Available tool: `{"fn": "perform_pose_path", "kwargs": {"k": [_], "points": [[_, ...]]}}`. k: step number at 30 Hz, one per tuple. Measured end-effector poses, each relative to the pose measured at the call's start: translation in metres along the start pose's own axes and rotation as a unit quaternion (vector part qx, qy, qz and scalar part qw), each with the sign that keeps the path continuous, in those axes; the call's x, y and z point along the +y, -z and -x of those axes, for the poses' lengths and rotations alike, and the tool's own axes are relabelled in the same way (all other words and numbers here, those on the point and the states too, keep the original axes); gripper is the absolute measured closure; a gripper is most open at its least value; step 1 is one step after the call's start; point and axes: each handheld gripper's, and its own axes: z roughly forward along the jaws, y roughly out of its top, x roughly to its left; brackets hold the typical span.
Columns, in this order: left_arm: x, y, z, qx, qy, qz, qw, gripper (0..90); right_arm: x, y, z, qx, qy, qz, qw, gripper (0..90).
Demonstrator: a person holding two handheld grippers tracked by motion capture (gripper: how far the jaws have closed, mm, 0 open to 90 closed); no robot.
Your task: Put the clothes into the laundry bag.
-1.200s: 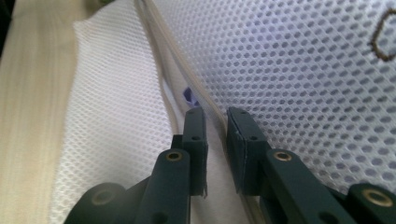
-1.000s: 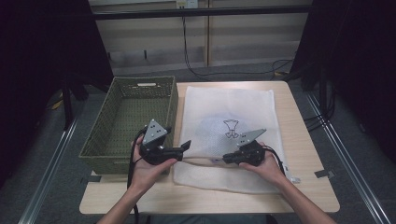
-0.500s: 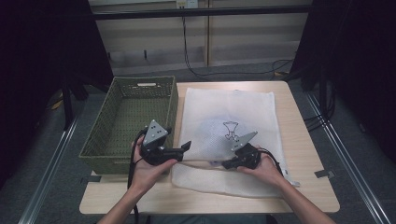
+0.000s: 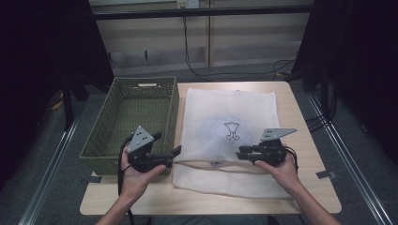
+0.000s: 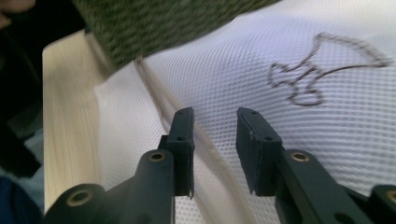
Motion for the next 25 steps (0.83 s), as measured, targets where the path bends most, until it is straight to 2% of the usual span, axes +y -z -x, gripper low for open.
{"fn": "perform_pose_path", "kwargs": {"k": [3, 6, 11, 14, 15, 18, 20, 23, 25], "points": [[-0.006, 0.010, -0.002, 0.006, 0.002, 0.000, 1.0000, 13.7, -0.002, 0.018, -0.003, -0.020, -0.012, 0.020, 0.9995, 59.2], [-0.015, 0.021, -0.004, 0.009, 0.008, 0.005, 0.9999, 13.7, -0.009, 0.032, -0.005, -0.037, -0.021, 0.025, 0.9988, 55.7], [-0.026, 0.042, -0.008, 0.022, 0.007, 0.012, 0.9997, 13.8, -0.023, 0.052, -0.008, -0.054, -0.030, 0.044, 0.9971, 54.9], [-0.036, 0.051, -0.010, 0.027, 0.020, 0.025, 0.9991, 14.2, -0.029, 0.061, -0.008, -0.066, -0.036, 0.062, 0.9952, 55.0], [-0.039, 0.054, -0.010, 0.029, 0.026, 0.027, 0.9989, 14.3, -0.030, 0.064, -0.007, -0.071, -0.036, 0.064, 0.9947, 55.0], [-0.045, 0.061, -0.012, 0.034, 0.024, 0.032, 0.9986, 14.3, -0.036, 0.068, -0.006, -0.080, -0.036, 0.066, 0.9939, 55.4], [-0.047, 0.061, -0.013, 0.031, 0.029, 0.033, 0.9986, 14.5, -0.039, 0.070, -0.005, -0.086, -0.034, 0.061, 0.9938, 55.6], [-0.048, 0.059, -0.013, 0.040, 0.021, 0.026, 0.9986, 15.2, -0.041, 0.070, -0.001, -0.086, -0.039, 0.062, 0.9936, 56.1], [-0.048, 0.058, -0.013, 0.029, 0.025, 0.023, 0.9990, 15.8, -0.042, 0.069, -0.001, -0.085, -0.040, 0.059, 0.9938, 56.1]]}}
